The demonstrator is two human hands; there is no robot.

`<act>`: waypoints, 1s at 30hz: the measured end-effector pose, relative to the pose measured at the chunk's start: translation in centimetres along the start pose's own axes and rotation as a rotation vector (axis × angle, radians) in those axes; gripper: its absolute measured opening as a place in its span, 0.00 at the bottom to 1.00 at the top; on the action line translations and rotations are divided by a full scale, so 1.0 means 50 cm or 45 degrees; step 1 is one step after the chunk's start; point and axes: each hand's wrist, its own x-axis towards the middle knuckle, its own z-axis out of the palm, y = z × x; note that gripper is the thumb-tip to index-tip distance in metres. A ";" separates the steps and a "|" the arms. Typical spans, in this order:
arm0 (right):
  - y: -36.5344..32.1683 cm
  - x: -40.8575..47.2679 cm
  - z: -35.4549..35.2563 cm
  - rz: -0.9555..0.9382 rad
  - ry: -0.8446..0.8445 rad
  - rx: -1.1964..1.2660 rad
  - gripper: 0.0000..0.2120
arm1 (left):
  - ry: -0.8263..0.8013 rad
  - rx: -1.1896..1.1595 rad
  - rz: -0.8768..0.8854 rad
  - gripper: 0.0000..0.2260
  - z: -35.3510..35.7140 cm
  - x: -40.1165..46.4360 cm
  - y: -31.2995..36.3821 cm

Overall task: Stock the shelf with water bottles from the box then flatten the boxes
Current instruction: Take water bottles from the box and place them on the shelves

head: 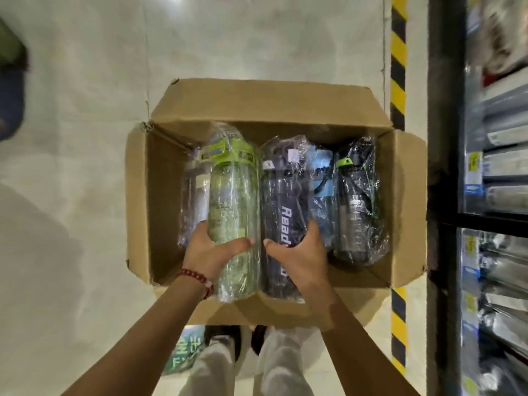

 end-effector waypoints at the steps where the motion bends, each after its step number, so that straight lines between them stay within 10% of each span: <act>1: -0.010 -0.022 -0.015 -0.008 0.001 0.022 0.39 | 0.001 -0.007 0.019 0.47 -0.013 -0.026 0.012; 16: -0.189 -0.463 -0.328 -0.287 0.045 0.511 0.31 | 0.005 -0.034 0.524 0.49 -0.186 -0.507 0.262; 20: -0.192 -0.565 -0.397 -0.383 0.073 0.680 0.22 | -0.090 -0.046 0.608 0.32 -0.187 -0.621 0.303; 30: -0.171 -0.804 -0.546 -0.707 0.050 0.925 0.26 | -0.264 -0.050 0.817 0.28 -0.181 -0.843 0.345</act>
